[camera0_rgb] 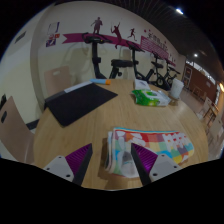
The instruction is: Fold towel
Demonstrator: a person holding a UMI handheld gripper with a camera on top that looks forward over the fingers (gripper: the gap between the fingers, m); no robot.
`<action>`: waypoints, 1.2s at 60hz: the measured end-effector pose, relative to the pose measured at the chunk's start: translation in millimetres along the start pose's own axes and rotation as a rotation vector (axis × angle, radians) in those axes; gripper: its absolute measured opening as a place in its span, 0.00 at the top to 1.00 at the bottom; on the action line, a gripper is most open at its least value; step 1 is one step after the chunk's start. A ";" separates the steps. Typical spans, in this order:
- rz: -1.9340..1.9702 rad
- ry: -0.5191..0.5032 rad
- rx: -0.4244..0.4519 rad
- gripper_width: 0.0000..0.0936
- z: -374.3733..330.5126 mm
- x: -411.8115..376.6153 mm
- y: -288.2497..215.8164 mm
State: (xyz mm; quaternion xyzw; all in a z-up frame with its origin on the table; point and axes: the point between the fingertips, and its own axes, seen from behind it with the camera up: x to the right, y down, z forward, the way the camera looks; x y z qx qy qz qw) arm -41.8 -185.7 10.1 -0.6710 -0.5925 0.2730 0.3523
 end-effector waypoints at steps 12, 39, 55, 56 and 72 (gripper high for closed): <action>-0.015 -0.001 -0.002 0.84 16.1 -0.1 7.5; 0.232 -0.173 0.000 0.99 -65.1 57.1 -63.8; 0.247 -0.069 -0.058 0.97 -29.6 183.3 -42.7; 0.239 -0.059 -0.063 0.97 -25.7 189.3 -39.6; 0.145 -0.042 -0.099 0.95 13.0 228.8 -3.0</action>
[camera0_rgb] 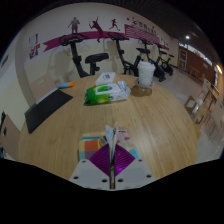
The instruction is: Fold towel
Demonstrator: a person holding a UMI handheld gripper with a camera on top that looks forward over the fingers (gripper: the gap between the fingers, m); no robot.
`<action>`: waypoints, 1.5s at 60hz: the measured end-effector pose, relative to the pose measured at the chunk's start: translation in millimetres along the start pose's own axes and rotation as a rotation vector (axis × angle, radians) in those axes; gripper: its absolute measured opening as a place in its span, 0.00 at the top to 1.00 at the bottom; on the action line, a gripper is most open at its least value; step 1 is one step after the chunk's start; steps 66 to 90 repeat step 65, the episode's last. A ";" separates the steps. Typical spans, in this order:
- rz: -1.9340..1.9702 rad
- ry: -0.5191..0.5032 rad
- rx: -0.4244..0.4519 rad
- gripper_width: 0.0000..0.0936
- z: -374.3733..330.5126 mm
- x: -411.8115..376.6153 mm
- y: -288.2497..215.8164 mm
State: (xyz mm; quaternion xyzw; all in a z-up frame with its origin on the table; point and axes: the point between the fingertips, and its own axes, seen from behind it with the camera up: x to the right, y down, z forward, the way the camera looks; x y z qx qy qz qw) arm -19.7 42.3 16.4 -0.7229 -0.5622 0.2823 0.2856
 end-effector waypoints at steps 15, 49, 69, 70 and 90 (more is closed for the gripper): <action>-0.104 0.015 0.048 0.08 -78.5 4.0 -18.3; -0.093 0.077 0.074 0.09 -278.6 10.2 -13.2; -0.069 0.076 0.091 0.09 -279.3 6.5 -21.3; -0.069 0.076 0.091 0.09 -279.3 6.5 -21.3; -0.069 0.076 0.091 0.09 -279.3 6.5 -21.3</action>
